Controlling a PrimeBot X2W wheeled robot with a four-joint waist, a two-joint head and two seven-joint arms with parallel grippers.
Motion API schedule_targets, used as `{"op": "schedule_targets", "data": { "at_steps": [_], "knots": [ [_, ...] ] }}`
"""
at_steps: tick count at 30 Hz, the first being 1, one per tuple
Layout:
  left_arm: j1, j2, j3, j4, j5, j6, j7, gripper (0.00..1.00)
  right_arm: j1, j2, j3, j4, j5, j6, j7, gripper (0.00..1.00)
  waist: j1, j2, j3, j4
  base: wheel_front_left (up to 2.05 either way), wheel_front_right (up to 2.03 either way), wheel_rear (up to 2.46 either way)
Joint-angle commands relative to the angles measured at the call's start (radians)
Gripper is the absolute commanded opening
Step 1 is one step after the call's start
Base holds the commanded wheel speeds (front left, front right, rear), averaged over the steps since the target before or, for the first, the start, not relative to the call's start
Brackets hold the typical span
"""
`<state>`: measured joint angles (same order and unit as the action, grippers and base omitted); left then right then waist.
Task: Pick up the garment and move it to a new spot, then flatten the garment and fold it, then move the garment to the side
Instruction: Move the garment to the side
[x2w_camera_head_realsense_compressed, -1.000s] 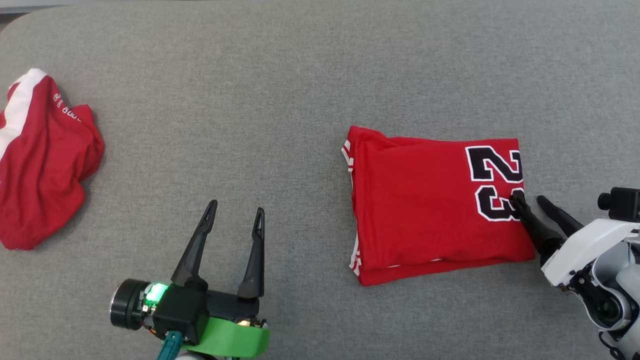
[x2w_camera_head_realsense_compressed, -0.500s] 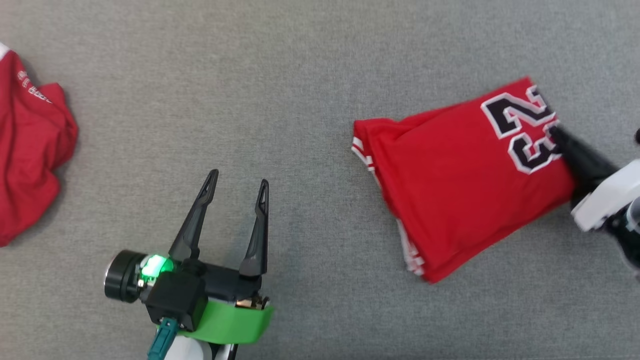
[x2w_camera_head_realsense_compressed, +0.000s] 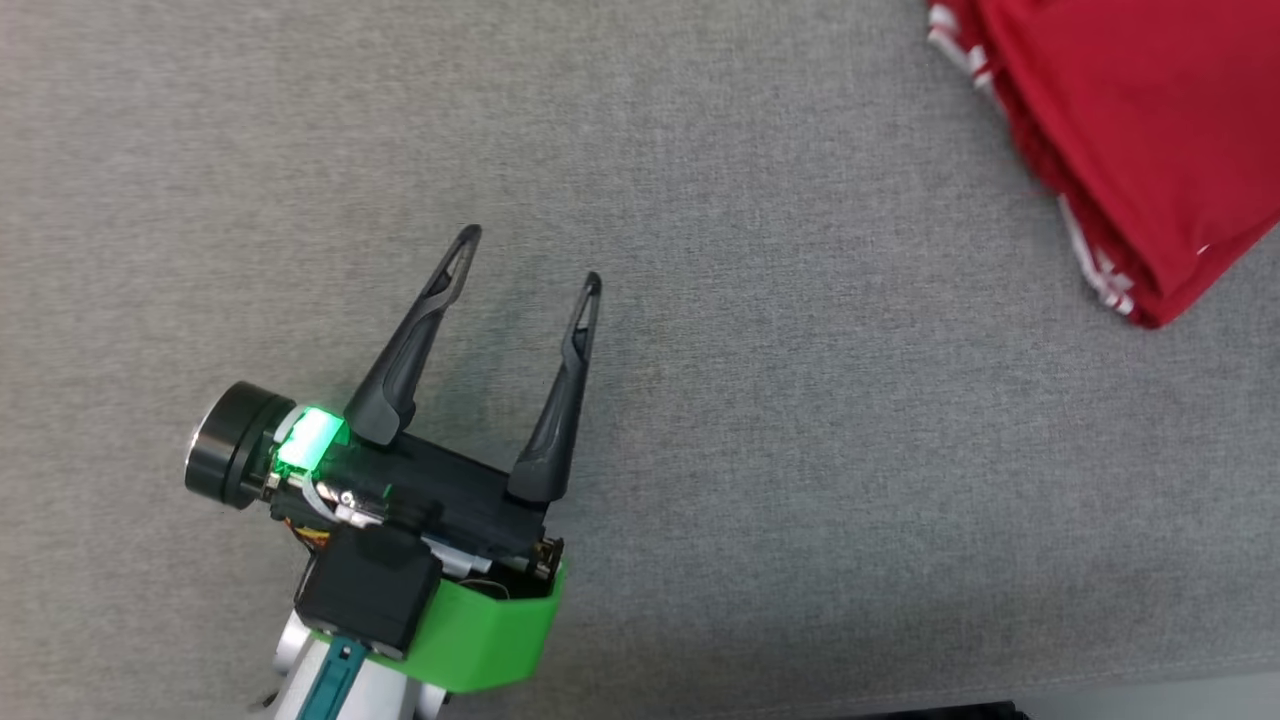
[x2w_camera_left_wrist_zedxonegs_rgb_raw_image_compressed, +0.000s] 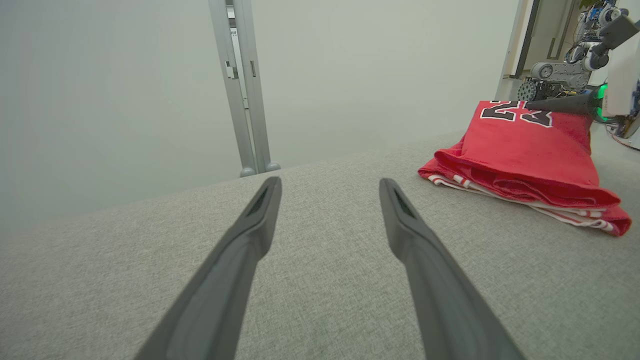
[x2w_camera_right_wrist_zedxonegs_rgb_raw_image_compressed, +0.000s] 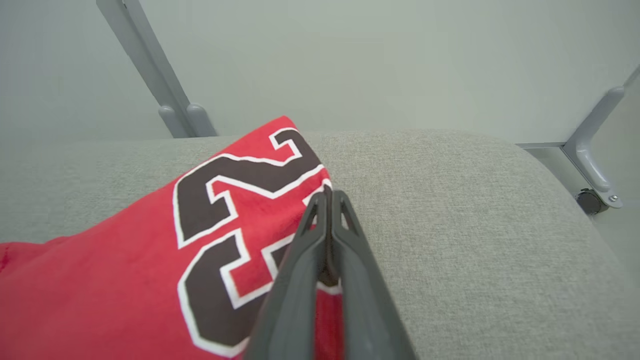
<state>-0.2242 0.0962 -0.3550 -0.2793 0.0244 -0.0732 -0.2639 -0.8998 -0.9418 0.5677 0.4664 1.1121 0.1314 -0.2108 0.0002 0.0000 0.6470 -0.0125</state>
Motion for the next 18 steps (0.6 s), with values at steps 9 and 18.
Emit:
{"op": "schedule_targets", "data": {
  "at_steps": [9, 18],
  "knots": [
    [-0.055, 0.058, -0.01, -0.057, 0.018, 0.024, -0.001, 1.0, -0.034, -0.086, -0.083, 0.105, 0.051, -0.002, -0.019, 0.0, -0.0002, 0.0, 0.115, -0.089, 0.0, 0.0, 0.0],
    [-0.073, 0.098, -0.03, -0.082, 0.011, 0.051, -0.001, 1.0, -0.016, -0.143, -0.157, 0.207, 0.148, -0.001, -0.009, 0.56, -0.0002, 0.0, 0.151, -0.068, 0.0, 0.0, 0.0]
  ]
}}
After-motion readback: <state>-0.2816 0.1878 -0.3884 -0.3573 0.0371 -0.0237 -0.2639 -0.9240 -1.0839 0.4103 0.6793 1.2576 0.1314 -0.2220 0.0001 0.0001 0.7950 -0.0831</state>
